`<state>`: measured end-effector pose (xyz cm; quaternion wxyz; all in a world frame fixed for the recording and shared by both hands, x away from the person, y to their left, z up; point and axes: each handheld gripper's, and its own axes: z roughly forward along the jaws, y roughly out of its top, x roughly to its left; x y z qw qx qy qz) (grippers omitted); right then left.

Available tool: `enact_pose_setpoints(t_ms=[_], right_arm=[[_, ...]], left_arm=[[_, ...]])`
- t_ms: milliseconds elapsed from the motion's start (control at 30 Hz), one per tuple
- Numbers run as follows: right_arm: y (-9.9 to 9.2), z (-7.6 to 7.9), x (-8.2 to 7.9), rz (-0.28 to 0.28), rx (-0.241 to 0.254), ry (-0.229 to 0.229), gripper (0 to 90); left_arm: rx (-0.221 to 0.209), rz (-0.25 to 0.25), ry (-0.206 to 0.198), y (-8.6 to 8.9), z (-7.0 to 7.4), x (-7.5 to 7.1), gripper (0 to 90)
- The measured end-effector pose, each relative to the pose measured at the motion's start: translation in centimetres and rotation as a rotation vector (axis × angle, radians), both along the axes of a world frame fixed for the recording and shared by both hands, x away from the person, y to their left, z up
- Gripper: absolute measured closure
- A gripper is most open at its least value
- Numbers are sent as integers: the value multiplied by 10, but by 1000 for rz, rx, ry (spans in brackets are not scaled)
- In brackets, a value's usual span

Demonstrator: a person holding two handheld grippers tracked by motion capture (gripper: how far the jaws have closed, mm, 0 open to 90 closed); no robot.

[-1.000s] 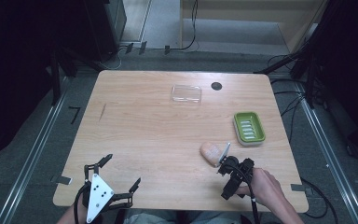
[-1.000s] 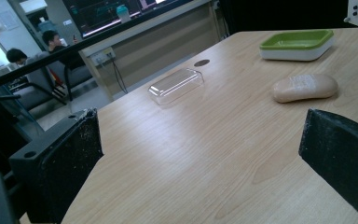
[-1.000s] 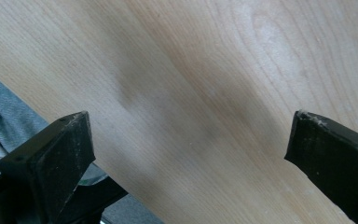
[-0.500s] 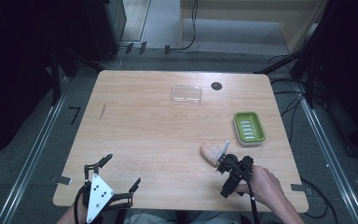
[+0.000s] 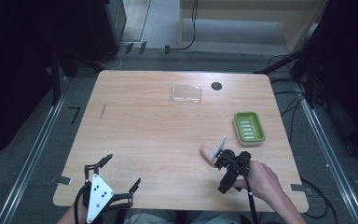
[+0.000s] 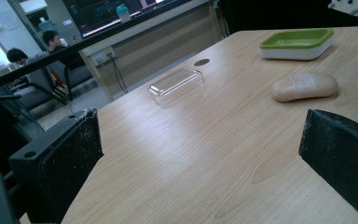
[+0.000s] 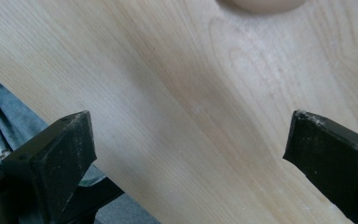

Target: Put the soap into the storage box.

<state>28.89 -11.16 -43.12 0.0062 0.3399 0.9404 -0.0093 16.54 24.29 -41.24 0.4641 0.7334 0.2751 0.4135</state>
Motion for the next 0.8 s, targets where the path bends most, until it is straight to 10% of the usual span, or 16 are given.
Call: enact_pose_setpoints(t_ms=[800], right_arm=[[16,5,26,3,11,3,0]], left_arm=[[-2,-5,0,0,0,0,0]])
